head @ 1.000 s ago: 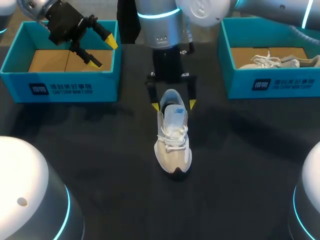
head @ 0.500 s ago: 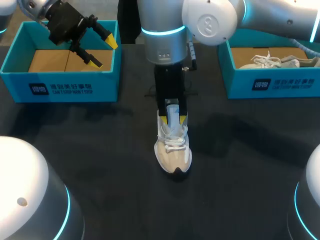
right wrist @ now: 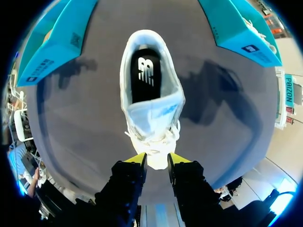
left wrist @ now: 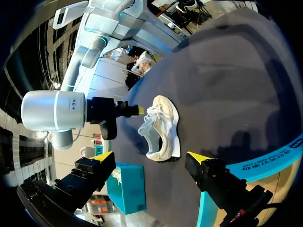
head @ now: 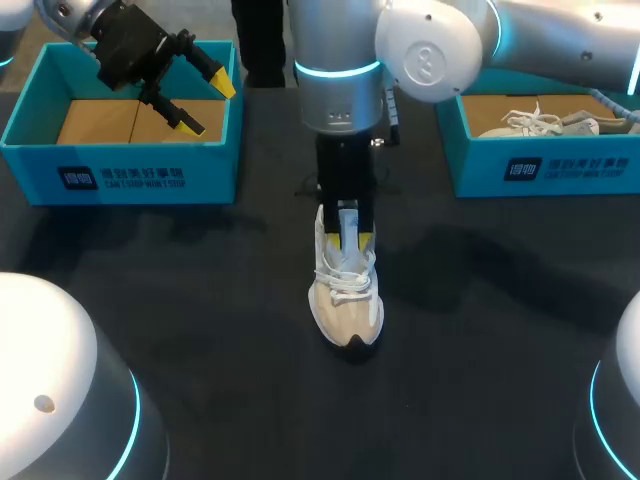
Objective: Take the shoe out of the shoebox, open the shoe tongue, remove and reinsert the insole, then place the shoe into the shoebox
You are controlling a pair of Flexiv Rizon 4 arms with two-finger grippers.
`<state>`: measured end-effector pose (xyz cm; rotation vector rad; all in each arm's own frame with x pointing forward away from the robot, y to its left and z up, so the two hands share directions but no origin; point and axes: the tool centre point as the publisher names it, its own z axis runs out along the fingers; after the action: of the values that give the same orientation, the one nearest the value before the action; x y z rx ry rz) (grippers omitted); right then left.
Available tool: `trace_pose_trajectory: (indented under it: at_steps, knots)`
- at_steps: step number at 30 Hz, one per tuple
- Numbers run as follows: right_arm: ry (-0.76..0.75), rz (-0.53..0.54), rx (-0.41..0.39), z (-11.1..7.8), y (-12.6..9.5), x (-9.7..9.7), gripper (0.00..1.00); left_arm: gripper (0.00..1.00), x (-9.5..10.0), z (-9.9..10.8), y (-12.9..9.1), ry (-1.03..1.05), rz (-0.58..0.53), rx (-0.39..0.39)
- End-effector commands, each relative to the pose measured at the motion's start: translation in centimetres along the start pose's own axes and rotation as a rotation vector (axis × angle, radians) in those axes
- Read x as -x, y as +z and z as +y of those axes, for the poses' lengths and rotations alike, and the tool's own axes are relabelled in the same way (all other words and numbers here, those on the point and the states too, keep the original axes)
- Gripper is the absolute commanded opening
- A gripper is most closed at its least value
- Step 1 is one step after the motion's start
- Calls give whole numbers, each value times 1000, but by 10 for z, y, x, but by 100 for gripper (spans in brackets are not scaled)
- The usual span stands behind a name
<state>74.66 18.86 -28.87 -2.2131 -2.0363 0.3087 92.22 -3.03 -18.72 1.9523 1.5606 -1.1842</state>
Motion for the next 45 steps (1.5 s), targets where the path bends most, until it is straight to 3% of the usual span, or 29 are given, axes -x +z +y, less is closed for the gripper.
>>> trace_pose_trajectory:
  at_steps: [1,11,19,33,45]
  knots:
    - [-16,-3,-11,9,3,-5,26,100,0,-2,0,0,3,3]
    - [-41,-13,-49,26,14,-9,25,100,0,-2,0,0,3,3]
    - [61,-114,-101,27,27,-11,28,100,0,-2,0,0,3,3]
    - [125,-104,-85,16,29,-12,27,100,0,-2,0,0,3,3]
    - [111,-62,-82,28,36,-8,25,100,0,-2,0,0,3,3]
